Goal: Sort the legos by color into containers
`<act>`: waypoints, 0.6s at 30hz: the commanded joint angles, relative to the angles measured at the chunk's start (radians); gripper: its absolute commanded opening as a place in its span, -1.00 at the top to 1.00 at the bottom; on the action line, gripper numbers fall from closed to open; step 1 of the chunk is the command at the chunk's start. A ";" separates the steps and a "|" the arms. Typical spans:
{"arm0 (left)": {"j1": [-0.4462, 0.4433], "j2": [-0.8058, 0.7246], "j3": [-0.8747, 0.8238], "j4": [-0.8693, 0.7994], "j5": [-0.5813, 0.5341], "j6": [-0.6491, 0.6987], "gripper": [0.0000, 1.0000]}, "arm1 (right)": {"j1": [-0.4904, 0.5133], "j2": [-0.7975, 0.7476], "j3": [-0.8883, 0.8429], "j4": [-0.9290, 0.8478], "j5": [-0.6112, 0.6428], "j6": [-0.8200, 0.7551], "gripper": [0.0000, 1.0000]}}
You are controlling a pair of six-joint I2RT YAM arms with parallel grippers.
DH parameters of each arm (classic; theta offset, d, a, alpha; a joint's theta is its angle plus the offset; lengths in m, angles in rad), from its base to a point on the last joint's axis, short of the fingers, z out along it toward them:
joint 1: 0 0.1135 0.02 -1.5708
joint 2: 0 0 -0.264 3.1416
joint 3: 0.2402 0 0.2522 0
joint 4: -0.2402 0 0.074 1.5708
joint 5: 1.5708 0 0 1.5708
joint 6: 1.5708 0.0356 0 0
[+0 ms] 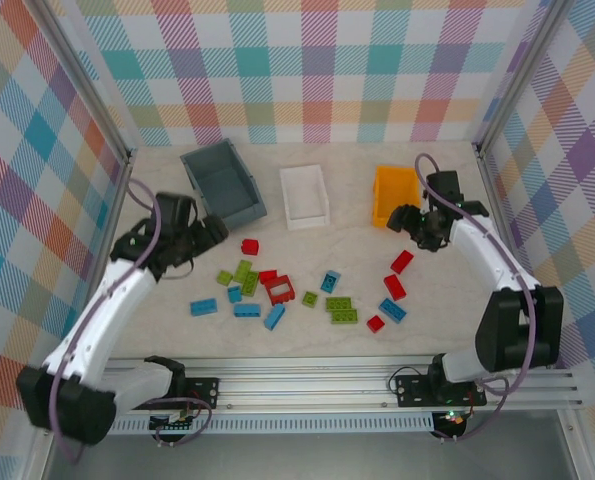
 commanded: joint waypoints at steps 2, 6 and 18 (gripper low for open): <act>0.096 0.222 0.171 -0.026 0.030 0.150 -0.73 | -0.037 0.116 0.139 0.019 0.096 -0.101 -0.57; 0.137 0.432 0.292 -0.020 0.005 0.214 -0.68 | -0.057 0.271 0.281 -0.011 0.095 -0.184 -0.56; 0.176 0.700 0.429 0.082 0.028 0.347 -0.55 | -0.061 0.611 0.603 -0.095 0.123 -0.278 -0.33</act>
